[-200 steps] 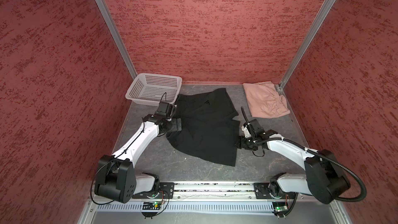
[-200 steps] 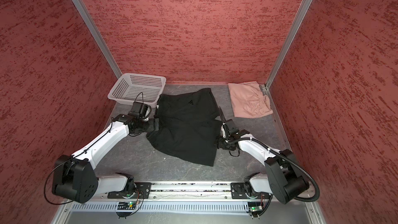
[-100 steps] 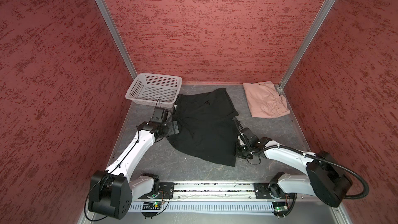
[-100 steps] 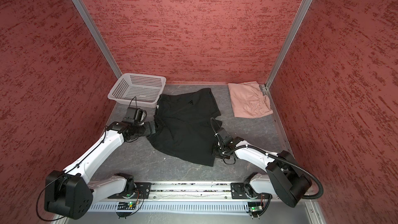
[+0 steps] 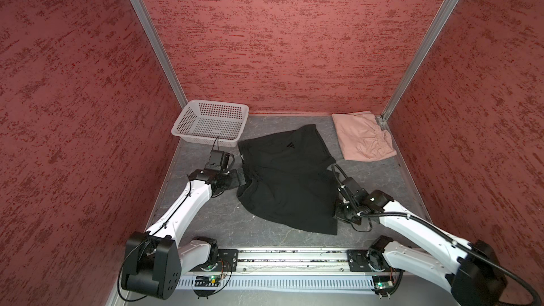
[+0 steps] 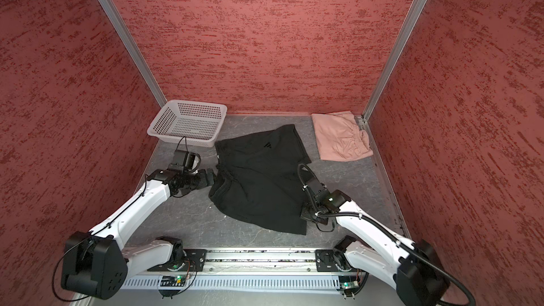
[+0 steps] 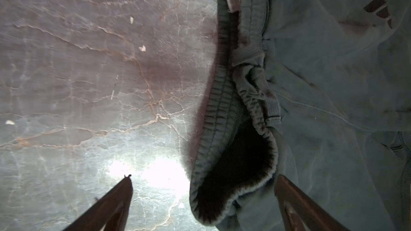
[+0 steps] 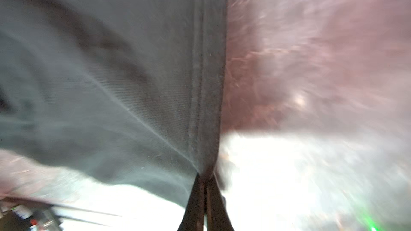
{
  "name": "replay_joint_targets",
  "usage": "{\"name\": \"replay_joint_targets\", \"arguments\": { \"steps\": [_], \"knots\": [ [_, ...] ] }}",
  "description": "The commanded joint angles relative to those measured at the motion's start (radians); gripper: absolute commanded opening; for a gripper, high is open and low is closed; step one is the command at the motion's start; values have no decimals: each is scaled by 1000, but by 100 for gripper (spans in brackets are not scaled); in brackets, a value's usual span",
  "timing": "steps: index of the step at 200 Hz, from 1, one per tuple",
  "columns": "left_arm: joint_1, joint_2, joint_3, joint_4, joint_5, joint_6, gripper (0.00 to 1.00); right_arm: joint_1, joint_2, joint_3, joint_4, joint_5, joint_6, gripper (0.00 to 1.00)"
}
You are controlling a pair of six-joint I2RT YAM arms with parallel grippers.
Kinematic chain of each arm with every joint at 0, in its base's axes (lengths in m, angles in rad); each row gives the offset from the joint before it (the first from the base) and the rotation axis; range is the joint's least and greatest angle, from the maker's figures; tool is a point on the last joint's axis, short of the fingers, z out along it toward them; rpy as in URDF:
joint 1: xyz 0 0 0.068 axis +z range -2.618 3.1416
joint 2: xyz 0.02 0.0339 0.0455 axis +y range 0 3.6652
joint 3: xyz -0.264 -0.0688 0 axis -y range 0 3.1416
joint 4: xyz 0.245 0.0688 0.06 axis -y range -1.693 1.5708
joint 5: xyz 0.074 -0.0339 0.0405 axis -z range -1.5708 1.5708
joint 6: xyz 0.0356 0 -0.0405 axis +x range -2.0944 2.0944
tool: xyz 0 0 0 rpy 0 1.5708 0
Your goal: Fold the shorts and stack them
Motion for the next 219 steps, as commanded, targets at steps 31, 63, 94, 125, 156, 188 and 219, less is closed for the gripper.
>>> {"name": "replay_joint_targets", "arguments": {
  "steps": [31,63,94,125,156,188,219],
  "knots": [
    [-71,-15,-60,61,78,-43,99,-22,-6,72,-102,67,23,53],
    [-84,-51,-135,86,114,-95,99,-22,-3,75,-139,16,6,60],
    [-84,-75,-182,118,113,-105,98,-9,-10,-6,-103,-92,-1,60],
    [-113,-72,-218,213,140,-75,96,21,-33,-69,-24,-198,22,60],
    [-108,-77,-243,255,165,-75,96,69,-34,-136,32,-239,77,62],
    [-105,-68,-273,295,199,-95,79,88,-32,-193,101,-254,133,63],
    [-85,-68,-289,300,208,-108,30,97,-16,-221,156,-218,168,62]
  ]
}}
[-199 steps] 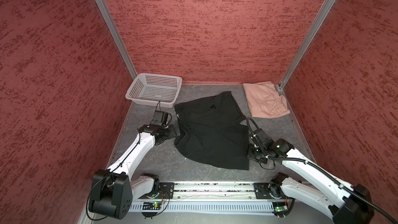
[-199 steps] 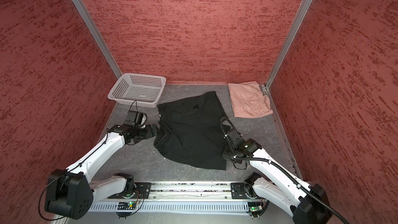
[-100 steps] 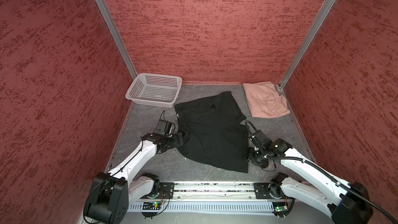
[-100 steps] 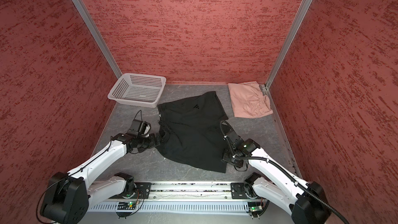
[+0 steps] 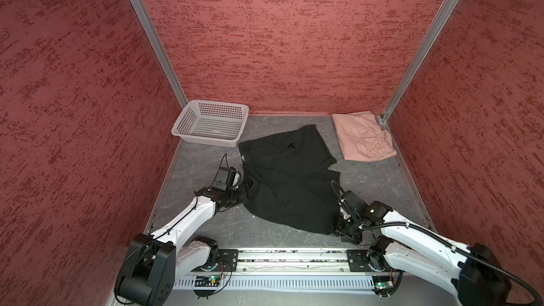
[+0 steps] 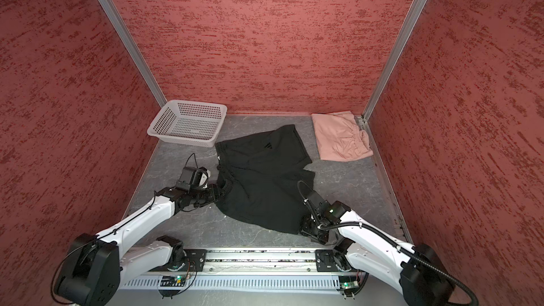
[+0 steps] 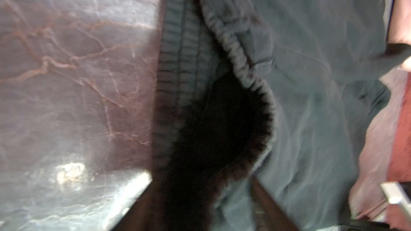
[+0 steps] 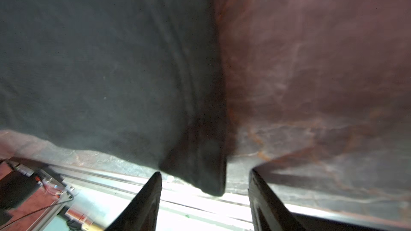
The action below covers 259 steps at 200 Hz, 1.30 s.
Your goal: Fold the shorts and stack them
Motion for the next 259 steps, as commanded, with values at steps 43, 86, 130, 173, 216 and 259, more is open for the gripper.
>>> {"name": "replay_joint_targets", "arguments": {
  "steps": [43,86,130,173,216,259],
  "knots": [
    [27,-63,27,-89,9,-15,0,12,-21,-13,52,132,88,25],
    [25,-166,109,-336,-20,-122,0,9,-18,166,-217,246,46,0],
    [5,-305,171,-586,-1,-258,0,-7,-17,382,-473,372,8,0],
    [-1,-362,276,-656,-95,-288,0,-88,-10,547,-586,524,-91,0],
    [-6,-378,299,-635,-148,-251,0,-169,26,618,-486,557,-242,0],
    [-4,-297,369,-591,-209,-178,0,-260,204,792,-322,613,-484,0]
  ]
}}
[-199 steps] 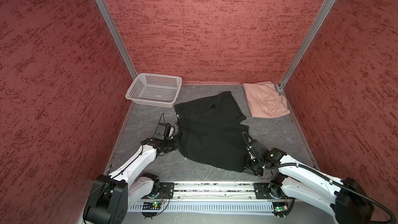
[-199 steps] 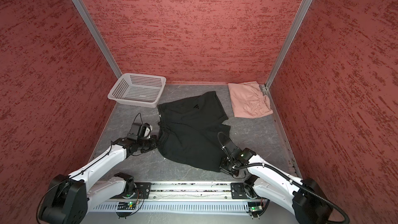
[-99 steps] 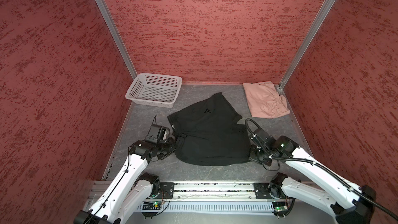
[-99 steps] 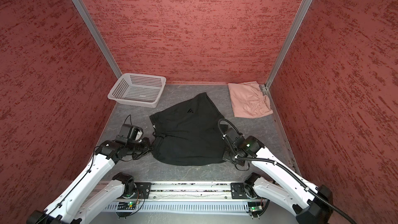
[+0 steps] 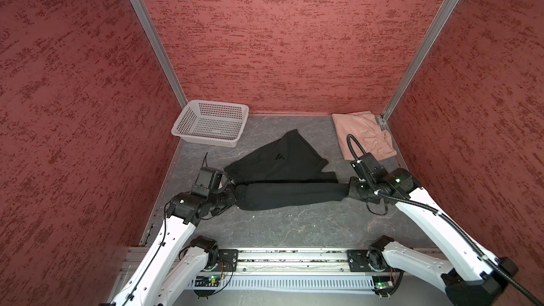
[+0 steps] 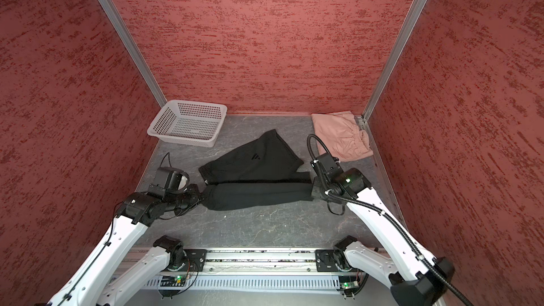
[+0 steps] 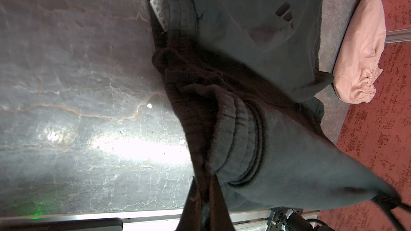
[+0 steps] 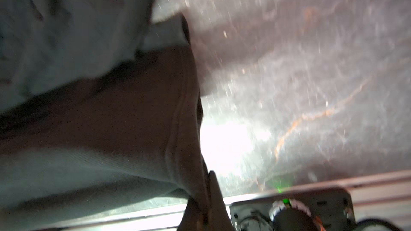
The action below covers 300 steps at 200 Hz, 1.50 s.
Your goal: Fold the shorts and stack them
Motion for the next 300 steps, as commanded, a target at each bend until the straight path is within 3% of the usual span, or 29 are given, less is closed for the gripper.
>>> {"name": "replay_joint_targets", "arguments": {
  "steps": [1,48,113,170,224,234,243,252,266,300],
  "knots": [
    [5,38,62,25,-126,63,0,-52,82,101,93,134,-176,0],
    [84,104,83,63,-131,140,0,-123,299,299,286,168,-413,0],
    [258,265,63,194,-26,229,2,-131,718,579,426,43,-652,0],
    [389,471,118,283,42,316,4,-130,1080,964,390,-27,-718,0],
    [404,660,239,352,38,383,14,-139,1344,1322,327,-101,-709,0],
    [404,704,263,355,38,401,22,-144,1386,1378,315,-119,-697,18],
    [404,733,281,355,32,413,39,-148,1413,1407,319,-145,-691,25],
    [406,744,286,367,24,416,59,-153,1425,1411,337,-166,-680,38],
    [415,743,295,370,26,419,100,-159,1426,1411,351,-208,-664,64],
    [424,650,315,383,58,423,99,-190,1328,1278,361,-298,-644,83]
  ]
}}
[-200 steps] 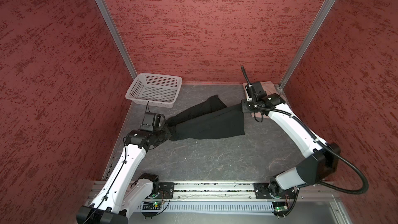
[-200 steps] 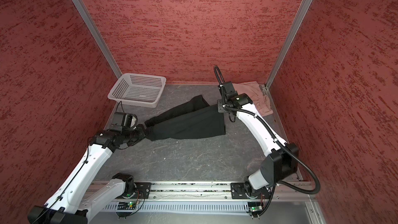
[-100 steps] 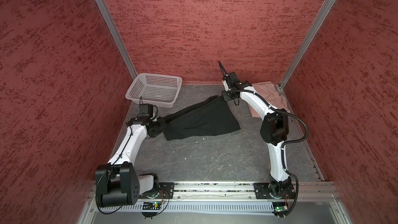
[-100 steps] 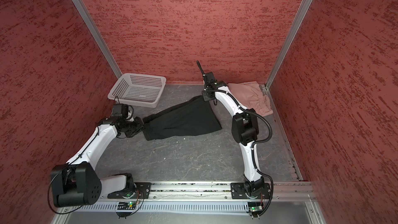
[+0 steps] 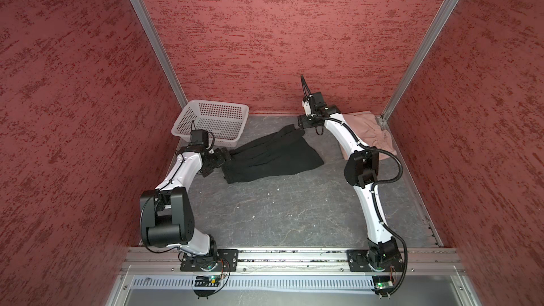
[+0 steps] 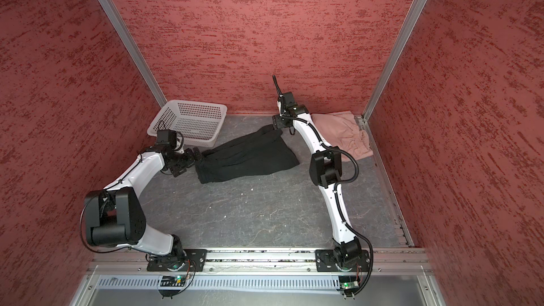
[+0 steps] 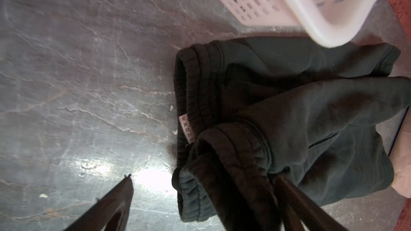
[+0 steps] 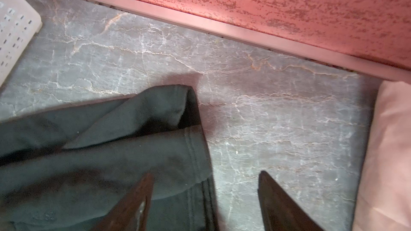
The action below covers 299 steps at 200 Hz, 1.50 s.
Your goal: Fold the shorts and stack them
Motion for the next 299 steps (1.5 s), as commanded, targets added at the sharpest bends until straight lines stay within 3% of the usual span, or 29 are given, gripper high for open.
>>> {"name": "replay_joint_targets", "arguments": {
  "steps": [1,45,76,130,181,201,238,279,299],
  "knots": [
    [8,-92,35,27,17,25,99,-26,-100,-108,21,-99,13,83],
    [12,-242,-43,-2,46,-10,99,-96,-445,-795,295,-215,91,95],
    [30,-352,-140,51,61,-28,99,-138,-535,-1066,434,-275,143,95],
    [34,-379,-189,38,122,-37,99,-146,-485,-1131,547,-451,160,96],
    [33,-395,-217,32,127,-37,99,-145,-472,-1185,633,-521,224,91],
    [34,-400,-219,30,127,-37,99,-142,-470,-1201,625,-489,234,86],
    [34,-397,-187,13,121,-23,99,-143,-477,-1231,610,-495,251,67],
    [32,-404,-162,2,124,-16,99,-141,-544,-1306,582,-482,259,1],
    [21,-413,-141,-30,109,-4,99,-141,-604,-1342,478,-400,237,0]
  ]
}}
